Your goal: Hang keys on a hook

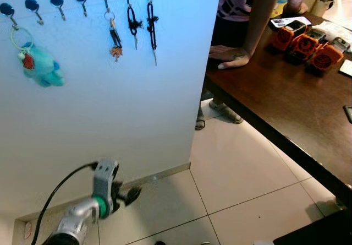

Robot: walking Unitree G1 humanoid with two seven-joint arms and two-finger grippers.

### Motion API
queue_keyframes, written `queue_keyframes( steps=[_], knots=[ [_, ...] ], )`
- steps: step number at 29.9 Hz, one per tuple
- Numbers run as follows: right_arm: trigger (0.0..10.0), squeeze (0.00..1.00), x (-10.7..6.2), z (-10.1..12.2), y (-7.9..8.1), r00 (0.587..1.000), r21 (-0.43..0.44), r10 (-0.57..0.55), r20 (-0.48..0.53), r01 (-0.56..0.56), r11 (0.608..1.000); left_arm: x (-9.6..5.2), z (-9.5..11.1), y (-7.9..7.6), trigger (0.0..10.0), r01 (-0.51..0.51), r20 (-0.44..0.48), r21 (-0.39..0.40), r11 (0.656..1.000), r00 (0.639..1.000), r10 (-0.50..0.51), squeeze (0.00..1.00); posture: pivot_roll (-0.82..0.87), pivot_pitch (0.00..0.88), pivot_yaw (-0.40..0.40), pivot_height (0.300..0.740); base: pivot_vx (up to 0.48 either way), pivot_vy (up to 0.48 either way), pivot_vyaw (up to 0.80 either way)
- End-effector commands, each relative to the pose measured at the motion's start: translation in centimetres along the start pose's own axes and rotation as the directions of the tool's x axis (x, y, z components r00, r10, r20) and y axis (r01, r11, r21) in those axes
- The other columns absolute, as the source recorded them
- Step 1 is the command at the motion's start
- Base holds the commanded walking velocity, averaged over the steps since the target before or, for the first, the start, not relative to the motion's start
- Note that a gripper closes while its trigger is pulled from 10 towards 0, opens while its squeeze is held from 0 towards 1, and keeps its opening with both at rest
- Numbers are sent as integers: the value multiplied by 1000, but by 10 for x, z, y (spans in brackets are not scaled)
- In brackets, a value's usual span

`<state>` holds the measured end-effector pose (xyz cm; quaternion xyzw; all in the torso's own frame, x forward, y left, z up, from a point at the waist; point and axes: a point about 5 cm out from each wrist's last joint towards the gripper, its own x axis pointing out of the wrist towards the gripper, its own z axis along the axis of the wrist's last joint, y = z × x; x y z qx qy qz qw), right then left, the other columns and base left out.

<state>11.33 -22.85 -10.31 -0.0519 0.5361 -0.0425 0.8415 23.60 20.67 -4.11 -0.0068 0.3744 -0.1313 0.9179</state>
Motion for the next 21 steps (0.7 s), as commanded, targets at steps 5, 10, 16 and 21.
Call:
queue_keyframes(
  steps=[5,10,16,21],
  knots=[
    [10000,0,1,-1,6,1000,-25,4,-28,-5,1000,-15,-61,6,10000,-190,-183,-86,978,968,172,0,-52,36,70,740,0,0,0],
    [10000,0,0,0,-11,992,-87,-120,-47,116,989,-16,-69,1,10000,-218,-193,-115,969,962,193,0,-31,31,56,740,0,0,0],
    [10000,0,-6,11,-55,940,-9,-341,1,341,940,-16,-69,1,10000,-244,-181,-124,962,959,220,0,-10,34,43,740,0,0,0],
    [10000,0,-3,32,-49,961,52,-260,99,256,965,-16,-69,2,10000,-272,-175,-114,956,952,250,0,-5,41,27,740,0,0,0]
  ],
)
